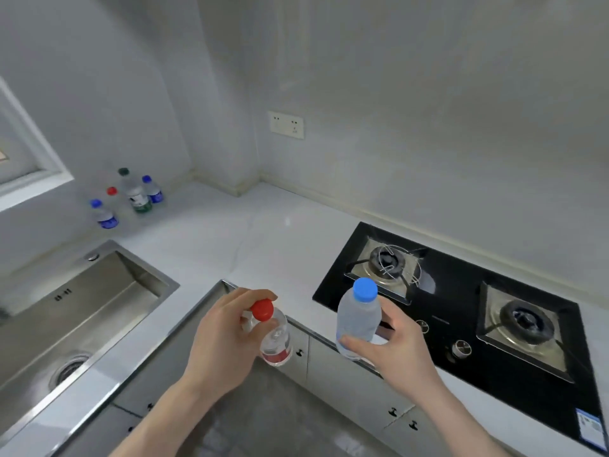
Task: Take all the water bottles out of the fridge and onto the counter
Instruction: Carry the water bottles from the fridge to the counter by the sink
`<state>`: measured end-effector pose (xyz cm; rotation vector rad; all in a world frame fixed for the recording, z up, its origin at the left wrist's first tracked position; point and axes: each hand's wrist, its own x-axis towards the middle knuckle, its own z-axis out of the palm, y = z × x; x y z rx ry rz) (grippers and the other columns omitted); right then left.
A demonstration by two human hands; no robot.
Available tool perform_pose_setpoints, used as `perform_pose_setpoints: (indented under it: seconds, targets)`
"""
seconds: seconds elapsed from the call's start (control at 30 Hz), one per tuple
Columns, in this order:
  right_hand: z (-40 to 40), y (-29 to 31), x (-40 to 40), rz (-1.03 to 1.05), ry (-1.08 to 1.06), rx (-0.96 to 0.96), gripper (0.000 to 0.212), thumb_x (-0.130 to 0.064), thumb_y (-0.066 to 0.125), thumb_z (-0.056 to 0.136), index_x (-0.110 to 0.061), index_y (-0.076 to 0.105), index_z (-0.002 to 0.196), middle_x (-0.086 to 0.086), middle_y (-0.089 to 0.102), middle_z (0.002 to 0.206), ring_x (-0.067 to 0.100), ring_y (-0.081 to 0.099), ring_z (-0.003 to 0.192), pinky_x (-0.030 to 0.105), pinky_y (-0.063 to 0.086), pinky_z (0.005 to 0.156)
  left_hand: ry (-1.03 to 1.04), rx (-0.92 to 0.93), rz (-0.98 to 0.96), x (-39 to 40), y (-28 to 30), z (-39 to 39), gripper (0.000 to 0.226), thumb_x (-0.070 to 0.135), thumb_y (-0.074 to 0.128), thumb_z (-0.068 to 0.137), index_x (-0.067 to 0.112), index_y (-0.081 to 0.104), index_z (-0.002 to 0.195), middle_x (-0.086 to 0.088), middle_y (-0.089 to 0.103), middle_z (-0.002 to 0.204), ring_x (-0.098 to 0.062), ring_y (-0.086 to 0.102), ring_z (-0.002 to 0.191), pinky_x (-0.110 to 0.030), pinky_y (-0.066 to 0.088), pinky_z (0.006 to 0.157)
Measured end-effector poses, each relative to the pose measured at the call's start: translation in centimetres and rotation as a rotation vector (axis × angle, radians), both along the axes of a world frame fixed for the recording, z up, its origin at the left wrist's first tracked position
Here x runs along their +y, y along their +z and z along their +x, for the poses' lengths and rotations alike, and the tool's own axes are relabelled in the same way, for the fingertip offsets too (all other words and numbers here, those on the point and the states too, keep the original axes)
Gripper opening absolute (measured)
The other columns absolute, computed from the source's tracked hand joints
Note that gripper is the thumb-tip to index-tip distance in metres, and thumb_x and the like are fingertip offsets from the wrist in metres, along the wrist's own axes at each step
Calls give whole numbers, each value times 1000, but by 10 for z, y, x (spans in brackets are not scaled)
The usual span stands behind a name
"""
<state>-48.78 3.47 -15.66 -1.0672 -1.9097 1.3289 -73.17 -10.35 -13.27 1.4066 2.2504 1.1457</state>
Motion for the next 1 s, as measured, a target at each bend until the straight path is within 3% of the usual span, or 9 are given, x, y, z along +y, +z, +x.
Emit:
perform_pose_setpoints:
  seconds: [0.27, 0.53, 1.0]
  targets:
    - [-132, -3, -20, 6, 81, -12, 63, -29, 97, 69, -43, 67, 122, -21, 73, 117, 2, 68, 111, 21, 52, 94, 106, 21, 30, -43, 5, -111, 34, 25, 80, 85, 47, 68, 109, 31, 65, 106, -4, 61, 98, -29, 53, 81]
    - [-244, 1, -25, -32, 183, -13, 57, -24, 96, 69, -43, 68, 115, -23, 74, 110, 0, 68, 107, 20, 54, 88, 177, 67, 1, -62, 8, -208, 35, 26, 80, 85, 47, 67, 111, 34, 62, 103, -1, 60, 94, -28, 55, 81]
    - [-426, -22, 98, -12, 368, -32, 54, -21, 97, 68, -38, 69, 110, -21, 74, 108, 3, 69, 105, 22, 58, 83, 343, 107, -79, 28, -7, -349, 35, 36, 84, 82, 45, 68, 112, 29, 64, 104, -8, 64, 91, -31, 58, 81]
